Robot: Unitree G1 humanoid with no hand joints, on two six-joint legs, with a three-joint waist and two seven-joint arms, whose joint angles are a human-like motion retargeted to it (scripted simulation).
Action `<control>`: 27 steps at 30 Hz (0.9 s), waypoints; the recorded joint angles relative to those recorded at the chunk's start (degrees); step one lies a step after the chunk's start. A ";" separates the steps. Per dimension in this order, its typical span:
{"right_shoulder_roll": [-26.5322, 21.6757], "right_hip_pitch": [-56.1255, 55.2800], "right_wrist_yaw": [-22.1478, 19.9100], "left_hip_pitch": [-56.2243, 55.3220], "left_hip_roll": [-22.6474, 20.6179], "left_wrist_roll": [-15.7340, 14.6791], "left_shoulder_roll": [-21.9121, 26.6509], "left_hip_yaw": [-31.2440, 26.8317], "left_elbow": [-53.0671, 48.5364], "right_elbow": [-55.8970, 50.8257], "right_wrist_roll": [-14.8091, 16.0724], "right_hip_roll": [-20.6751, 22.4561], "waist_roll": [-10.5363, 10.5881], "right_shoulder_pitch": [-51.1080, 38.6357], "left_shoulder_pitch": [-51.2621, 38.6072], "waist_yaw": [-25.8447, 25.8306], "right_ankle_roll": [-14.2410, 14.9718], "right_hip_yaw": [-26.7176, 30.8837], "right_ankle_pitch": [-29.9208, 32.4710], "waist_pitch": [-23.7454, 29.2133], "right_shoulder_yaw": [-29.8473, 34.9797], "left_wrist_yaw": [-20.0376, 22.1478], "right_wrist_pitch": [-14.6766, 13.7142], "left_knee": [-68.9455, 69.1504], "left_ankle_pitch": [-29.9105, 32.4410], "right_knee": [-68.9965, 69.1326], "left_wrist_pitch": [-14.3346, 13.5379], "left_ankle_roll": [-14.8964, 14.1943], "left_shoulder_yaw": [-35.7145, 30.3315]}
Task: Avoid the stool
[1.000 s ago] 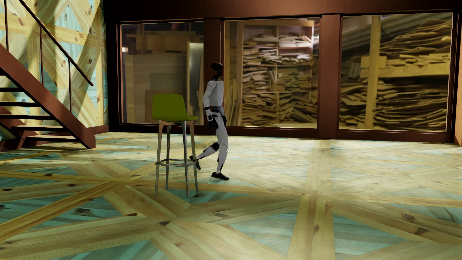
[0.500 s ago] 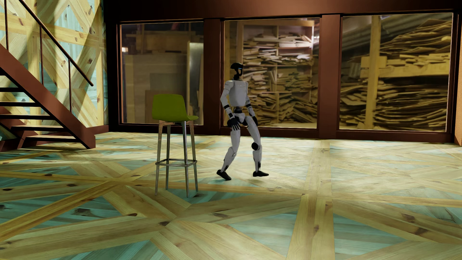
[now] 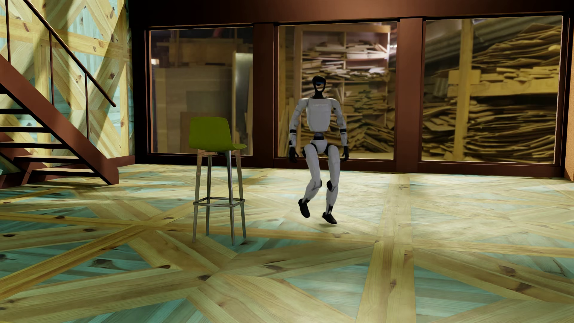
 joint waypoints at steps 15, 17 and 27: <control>-2.17 7.42 0.00 13.39 1.61 0.00 -2.61 0.00 -6.71 11.25 0.00 1.78 7.56 -3.02 -3.46 0.92 0.00 0.00 14.42 -1.51 4.91 0.00 0.00 4.90 11.25 -51.40 0.00 0.00 10.28; -2.69 11.44 0.00 8.59 3.40 0.00 -3.95 0.00 -9.55 9.68 0.00 3.05 7.54 -3.19 -1.65 1.80 0.00 0.00 11.90 -2.54 3.86 0.00 0.00 14.63 27.75 -52.29 0.00 0.00 7.71; -4.67 30.80 0.00 -17.75 1.05 0.00 0.23 0.00 -12.73 -4.30 0.00 4.91 1.26 -9.47 -3.68 14.15 0.00 0.00 2.23 1.54 -0.13 0.00 0.00 26.24 25.52 -53.93 0.00 0.00 6.84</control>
